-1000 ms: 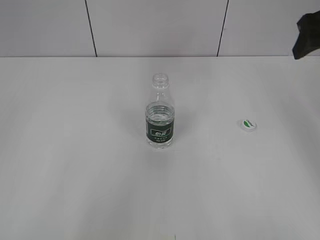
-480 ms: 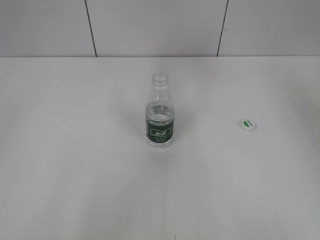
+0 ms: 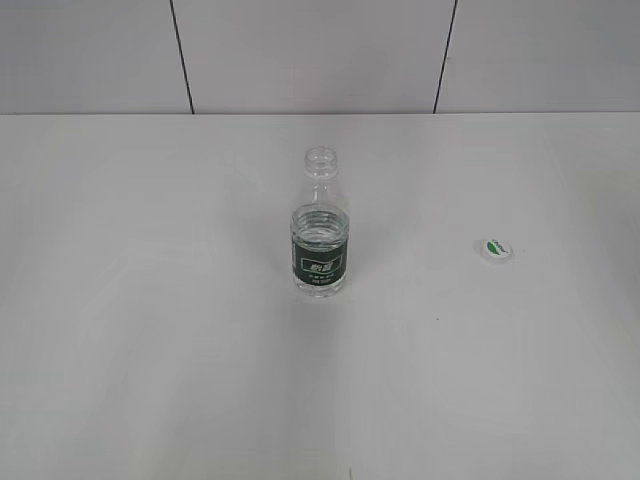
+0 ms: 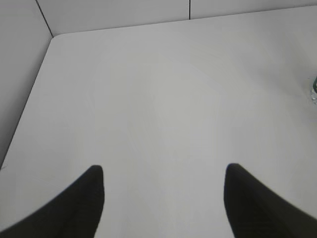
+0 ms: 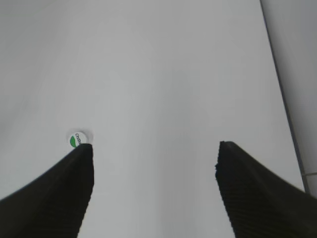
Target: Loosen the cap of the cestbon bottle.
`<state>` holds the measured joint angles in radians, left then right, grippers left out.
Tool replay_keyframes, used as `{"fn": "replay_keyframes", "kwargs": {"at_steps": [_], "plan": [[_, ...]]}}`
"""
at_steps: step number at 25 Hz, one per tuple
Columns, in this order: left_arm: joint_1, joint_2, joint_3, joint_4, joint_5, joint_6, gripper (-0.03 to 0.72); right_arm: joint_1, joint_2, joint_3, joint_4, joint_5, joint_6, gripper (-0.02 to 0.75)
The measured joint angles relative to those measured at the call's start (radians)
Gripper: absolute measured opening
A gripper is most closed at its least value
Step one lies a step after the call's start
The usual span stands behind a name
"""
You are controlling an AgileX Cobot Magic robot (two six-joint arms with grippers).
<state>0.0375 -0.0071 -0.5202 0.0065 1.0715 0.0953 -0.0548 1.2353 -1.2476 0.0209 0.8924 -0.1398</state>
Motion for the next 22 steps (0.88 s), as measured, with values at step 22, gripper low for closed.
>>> {"fn": "replay_keyframes", "kwargs": {"at_steps": [22], "plan": [[0.0,0.0,0.0,0.001,0.0,0.0,0.444,0.0,-0.96,0.501,-0.021,-0.047,-0.08,0.59]]}}
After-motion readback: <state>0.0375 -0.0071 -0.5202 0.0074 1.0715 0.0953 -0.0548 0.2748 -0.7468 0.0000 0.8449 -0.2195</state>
